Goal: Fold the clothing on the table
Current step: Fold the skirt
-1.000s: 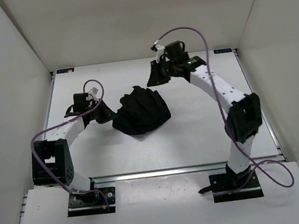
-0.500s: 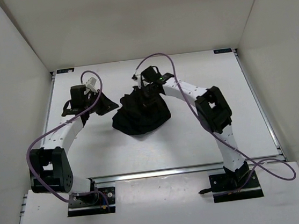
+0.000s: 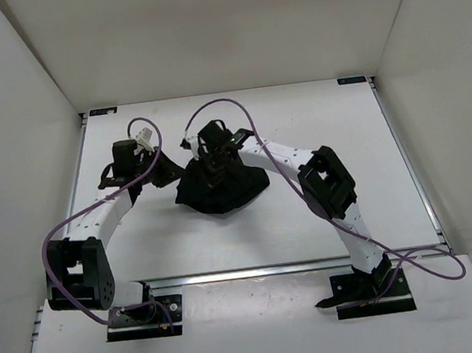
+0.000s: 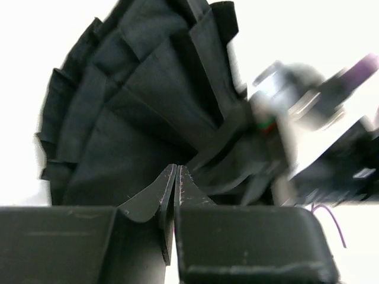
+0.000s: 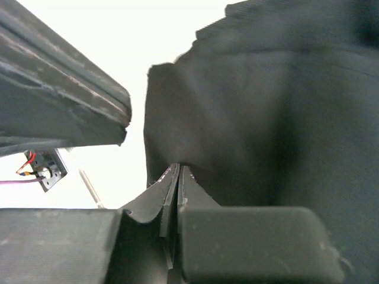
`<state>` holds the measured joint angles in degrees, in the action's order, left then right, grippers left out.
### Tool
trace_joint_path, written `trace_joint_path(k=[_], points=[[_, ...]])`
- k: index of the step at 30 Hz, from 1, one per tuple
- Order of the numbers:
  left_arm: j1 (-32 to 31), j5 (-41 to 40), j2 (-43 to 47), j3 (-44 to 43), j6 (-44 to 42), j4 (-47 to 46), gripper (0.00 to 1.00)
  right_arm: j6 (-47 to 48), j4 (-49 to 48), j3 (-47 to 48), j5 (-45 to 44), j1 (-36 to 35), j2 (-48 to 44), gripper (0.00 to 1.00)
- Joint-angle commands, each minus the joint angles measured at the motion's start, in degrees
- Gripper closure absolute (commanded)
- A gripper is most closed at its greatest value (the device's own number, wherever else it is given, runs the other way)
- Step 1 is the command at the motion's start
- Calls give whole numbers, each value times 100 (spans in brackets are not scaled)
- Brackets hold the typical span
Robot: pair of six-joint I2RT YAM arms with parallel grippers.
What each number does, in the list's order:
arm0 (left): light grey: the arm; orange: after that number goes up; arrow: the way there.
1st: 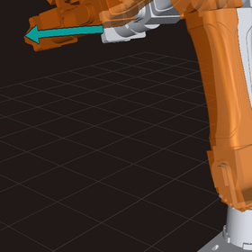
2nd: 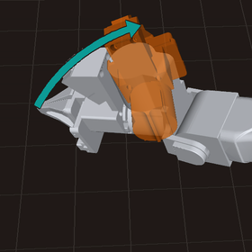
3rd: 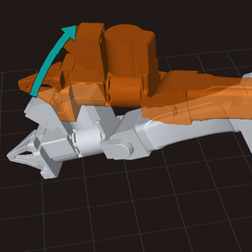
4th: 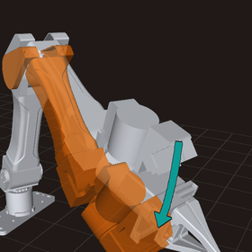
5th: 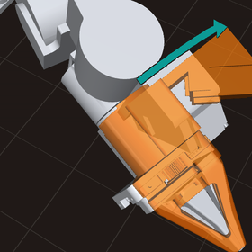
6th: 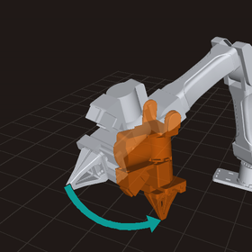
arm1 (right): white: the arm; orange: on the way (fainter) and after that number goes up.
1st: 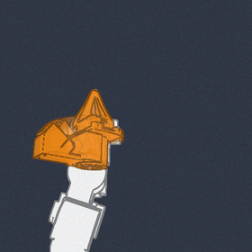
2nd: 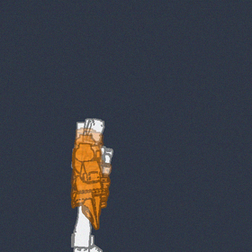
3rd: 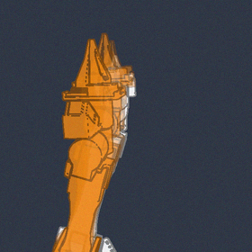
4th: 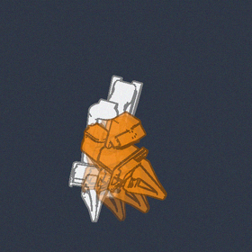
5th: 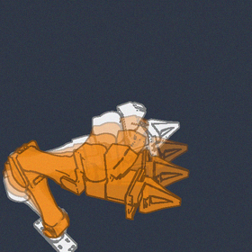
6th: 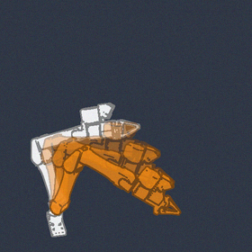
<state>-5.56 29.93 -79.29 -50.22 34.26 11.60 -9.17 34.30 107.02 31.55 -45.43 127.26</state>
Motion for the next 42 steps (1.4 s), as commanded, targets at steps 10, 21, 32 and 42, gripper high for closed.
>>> trace_joint_path(k=[10,21,32,42], points=[[-858,-49,19,-76,293,-737,85,-41,-337,-207,-377,1686,-1845,100],[-2063,-744,-596,844,203,-868,100,-76,-828,-1552,26,2170,-1529,100],[-1527,-533,-668,-48,-217,-291,81,336,750,52,-201,2372,-1046,69],[-929,-2286,466,-1771,-1298,2371,1,451,596,-970,-2123,2680,-2573,52]])
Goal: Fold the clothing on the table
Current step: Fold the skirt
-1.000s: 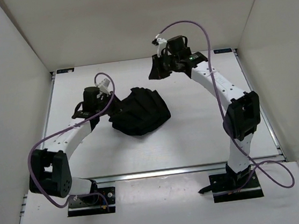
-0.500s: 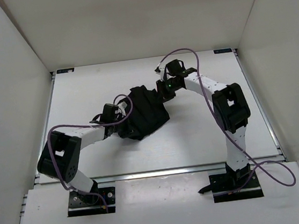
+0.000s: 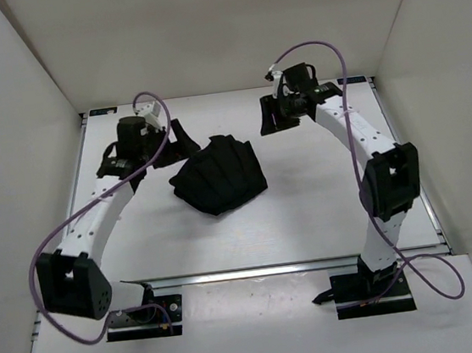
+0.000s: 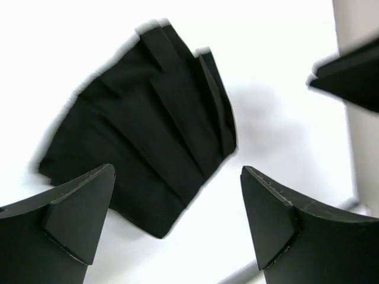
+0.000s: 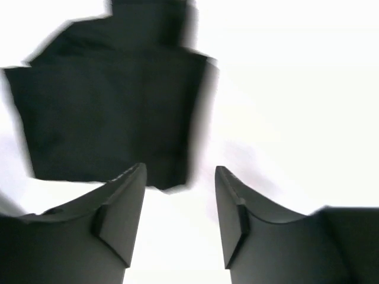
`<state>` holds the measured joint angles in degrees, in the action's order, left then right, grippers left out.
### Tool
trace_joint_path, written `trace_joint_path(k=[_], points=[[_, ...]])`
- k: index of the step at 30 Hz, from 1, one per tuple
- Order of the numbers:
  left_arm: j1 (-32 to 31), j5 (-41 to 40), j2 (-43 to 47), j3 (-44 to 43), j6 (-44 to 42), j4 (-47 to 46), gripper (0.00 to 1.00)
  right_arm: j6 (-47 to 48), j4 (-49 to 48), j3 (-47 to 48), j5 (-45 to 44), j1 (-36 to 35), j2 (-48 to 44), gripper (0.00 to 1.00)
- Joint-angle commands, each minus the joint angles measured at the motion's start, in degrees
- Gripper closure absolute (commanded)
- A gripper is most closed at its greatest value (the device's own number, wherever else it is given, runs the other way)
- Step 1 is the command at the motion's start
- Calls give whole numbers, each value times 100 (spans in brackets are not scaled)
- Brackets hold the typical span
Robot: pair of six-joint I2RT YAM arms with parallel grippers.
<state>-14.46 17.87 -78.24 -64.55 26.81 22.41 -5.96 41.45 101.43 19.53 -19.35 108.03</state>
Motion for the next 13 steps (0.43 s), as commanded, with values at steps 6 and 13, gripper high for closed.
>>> trace_joint_path(k=[6,13], points=[[-4,-1672,1090,732,-757,1573,1,17,-242,-1728,-1487,-7,-1397,46],[-312,-1672,1811,1656,-440,1705,2,-494,-1216,-3680,-618,265,-2706,44]])
